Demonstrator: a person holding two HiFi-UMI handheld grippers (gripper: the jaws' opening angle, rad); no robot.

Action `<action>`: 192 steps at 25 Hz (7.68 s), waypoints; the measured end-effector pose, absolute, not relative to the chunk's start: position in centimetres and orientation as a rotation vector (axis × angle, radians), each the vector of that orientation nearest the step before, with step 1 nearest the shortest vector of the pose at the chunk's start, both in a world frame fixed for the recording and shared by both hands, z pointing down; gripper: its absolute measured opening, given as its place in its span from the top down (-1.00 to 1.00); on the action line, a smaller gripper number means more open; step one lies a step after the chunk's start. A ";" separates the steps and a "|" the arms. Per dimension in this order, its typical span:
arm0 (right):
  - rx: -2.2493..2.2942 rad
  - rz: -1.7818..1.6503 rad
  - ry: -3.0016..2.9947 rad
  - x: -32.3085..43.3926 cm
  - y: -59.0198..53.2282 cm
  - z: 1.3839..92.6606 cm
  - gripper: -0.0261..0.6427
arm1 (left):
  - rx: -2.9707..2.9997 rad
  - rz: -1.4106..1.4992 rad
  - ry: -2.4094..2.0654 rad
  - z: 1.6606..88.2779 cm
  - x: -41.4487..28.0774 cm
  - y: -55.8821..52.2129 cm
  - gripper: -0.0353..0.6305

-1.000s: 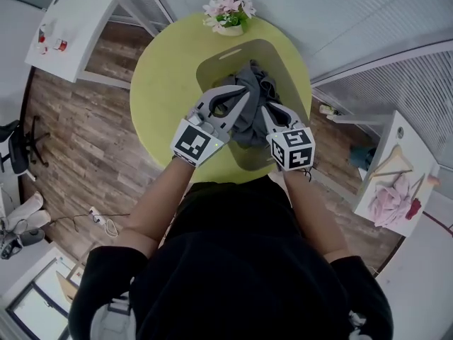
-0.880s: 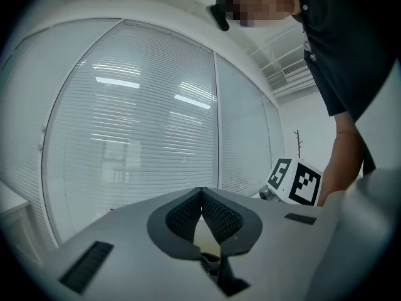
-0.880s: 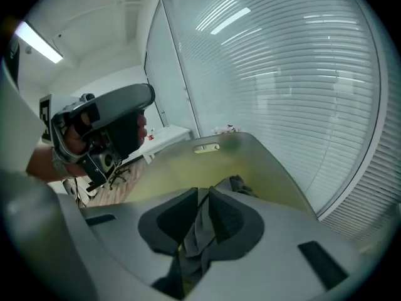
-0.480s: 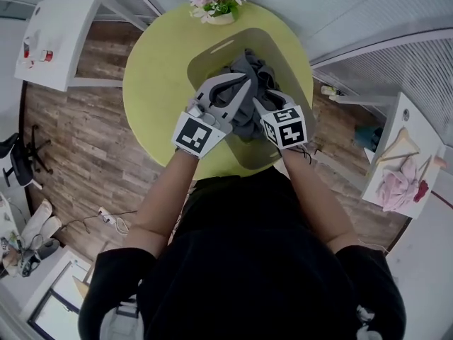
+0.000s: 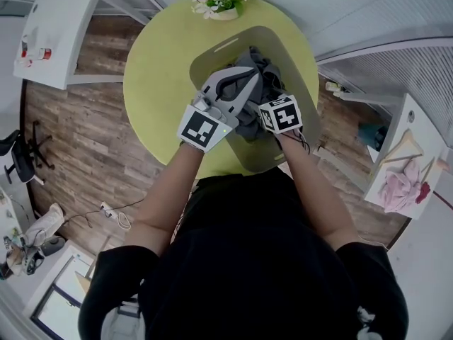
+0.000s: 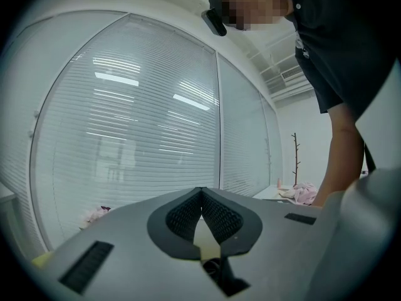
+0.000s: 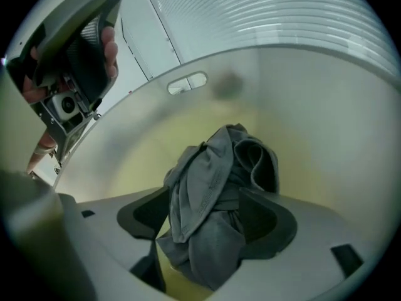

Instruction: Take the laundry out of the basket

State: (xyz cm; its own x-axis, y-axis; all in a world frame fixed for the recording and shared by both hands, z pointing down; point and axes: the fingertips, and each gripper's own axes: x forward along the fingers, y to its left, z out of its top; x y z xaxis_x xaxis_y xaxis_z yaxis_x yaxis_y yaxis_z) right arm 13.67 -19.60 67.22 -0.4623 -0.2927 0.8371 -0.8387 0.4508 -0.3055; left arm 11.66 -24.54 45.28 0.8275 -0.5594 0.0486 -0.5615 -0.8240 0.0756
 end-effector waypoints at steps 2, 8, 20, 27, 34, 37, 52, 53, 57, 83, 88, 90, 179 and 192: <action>0.932 0.981 -1.958 13.6 -19.9 68.2 -0.13 | 2.911 0.032 -0.901 45.5 11.6 -24.8 0.87; 0.943 0.979 -1.895 14.1 -20.9 70.6 -0.25 | 2.904 0.034 -0.900 45.7 11.9 -25.1 0.87; 0.892 0.993 -1.832 13.8 -21.5 74.1 -0.29 | 2.906 0.022 -0.927 45.3 12.5 -27.1 0.87; 0.873 0.957 -1.802 13.4 -21.7 75.9 -0.31 | 2.894 -0.003 -0.962 45.5 12.4 -28.3 0.87; 0.842 0.900 -1.808 13.1 -21.7 77.2 -0.34 | 2.885 0.000 -0.980 45.7 12.1 -28.7 0.87; 0.820 0.884 -1.814 13.1 -21.9 77.6 -0.35 | 2.880 -0.012 -0.990 45.6 12.0 -28.8 0.87; 0.778 0.848 -1.825 13.5 -22.0 76.9 -0.20 | 2.885 -0.055 -1.055 42.2 10.4 -27.8 0.87; 0.771 0.844 -1.825 13.4 -21.9 76.8 -0.19 | 2.892 -0.051 -1.059 41.9 10.2 -27.6 0.87; 0.742 0.836 -1.830 13.1 -21.2 75.9 -0.17 | 2.901 -0.030 -1.092 41.0 9.5 -27.0 0.87; 0.630 0.657 -1.921 12.5 -17.3 66.0 -0.17 | 2.887 0.078 -1.210 40.4 4.1 -19.9 0.87; 0.603 0.594 -1.932 12.3 -16.7 63.6 -0.17 | 2.896 0.089 -1.200 40.4 4.1 -18.8 0.87; 0.593 0.569 -1.938 12.1 -16.3 62.8 -0.17 | 2.905 0.097 -1.197 40.4 4.1 -18.3 0.87; -0.006 -0.003 -2.009 -16.0 -4.8 47.2 -0.17 | 2.753 0.058 -1.753 33.1 -17.9 -7.7 0.87; 0.006 0.115 -1.991 -17.9 -4.0 53.2 -0.17 | 2.727 0.091 -1.595 39.2 -19.5 -8.1 0.87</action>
